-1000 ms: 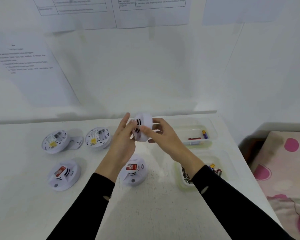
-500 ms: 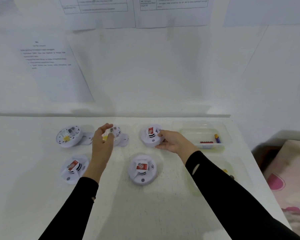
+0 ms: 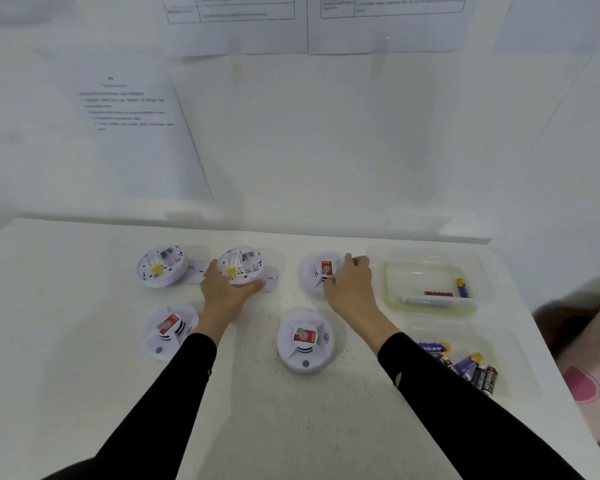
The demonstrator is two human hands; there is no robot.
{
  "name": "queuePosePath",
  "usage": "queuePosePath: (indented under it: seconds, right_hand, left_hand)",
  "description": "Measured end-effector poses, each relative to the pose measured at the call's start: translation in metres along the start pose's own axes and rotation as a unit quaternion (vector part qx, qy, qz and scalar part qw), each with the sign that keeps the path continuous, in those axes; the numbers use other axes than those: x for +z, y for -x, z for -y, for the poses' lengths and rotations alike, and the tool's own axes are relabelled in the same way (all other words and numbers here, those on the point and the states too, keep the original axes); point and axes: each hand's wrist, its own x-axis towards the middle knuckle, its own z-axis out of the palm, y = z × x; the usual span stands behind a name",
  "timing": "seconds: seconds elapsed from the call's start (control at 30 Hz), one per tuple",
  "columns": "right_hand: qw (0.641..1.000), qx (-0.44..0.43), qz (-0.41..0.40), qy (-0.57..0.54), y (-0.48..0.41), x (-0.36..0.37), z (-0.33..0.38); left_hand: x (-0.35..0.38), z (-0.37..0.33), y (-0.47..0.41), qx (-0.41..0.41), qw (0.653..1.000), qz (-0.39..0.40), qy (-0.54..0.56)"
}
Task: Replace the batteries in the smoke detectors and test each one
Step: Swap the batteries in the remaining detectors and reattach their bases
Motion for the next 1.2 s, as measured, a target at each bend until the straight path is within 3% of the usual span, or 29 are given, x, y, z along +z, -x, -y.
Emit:
queuePosePath:
  seconds: [0.07,0.17,0.27,0.33,0.43,0.53,0.67,0.83,0.93,1.03,1.1,1.2]
  right_hand:
    - [0.999,-0.049,-0.014,0.003,0.002,0.001,0.007]
    - [0.995,-0.090,-0.013,-0.044,0.002,-0.008,0.008]
    - [0.986,-0.144,-0.054,-0.067,0.000,-0.029,-0.005]
    - [0.983,-0.156,-0.080,-0.054,-0.005,-0.051,-0.025]
    - [0.994,-0.071,-0.081,-0.004,-0.017,-0.095,-0.060]
    - [0.990,0.046,0.011,0.136,-0.025,-0.139,-0.088]
    - [0.954,0.064,0.148,0.254,-0.031,-0.159,-0.101]
    - [0.946,0.054,0.147,0.285,-0.037,-0.150,-0.112]
    - [0.953,0.042,0.147,0.261,-0.034,-0.150,-0.113]
    - [0.957,0.039,0.159,0.241,-0.028,-0.153,-0.111]
    - [0.981,0.032,0.102,0.164,-0.022,-0.157,-0.105]
    - [0.996,-0.005,-0.048,-0.078,-0.003,-0.158,-0.088]
  left_hand:
    - [-0.006,-0.004,0.007,0.021,0.997,-0.014,0.073]
    - [-0.011,-0.023,0.023,0.073,0.982,0.031,0.169]
    - [-0.011,-0.049,0.041,0.094,0.955,0.143,0.243]
    - [-0.005,-0.064,0.053,0.100,0.912,0.237,0.321]
    - [0.014,-0.084,0.070,0.030,0.841,0.318,0.436]
    - [0.034,-0.105,0.085,0.032,0.800,0.388,0.457]
    - [0.057,-0.122,0.106,-0.053,0.713,0.453,0.532]
    - [0.079,-0.128,0.121,-0.117,0.643,0.499,0.569]
    - [0.084,-0.126,0.120,-0.129,0.612,0.522,0.580]
    - [0.088,-0.123,0.116,-0.123,0.608,0.524,0.584]
    - [0.088,-0.123,0.113,-0.123,0.612,0.512,0.590]
    - [0.087,-0.131,0.113,-0.145,0.632,0.474,0.596]
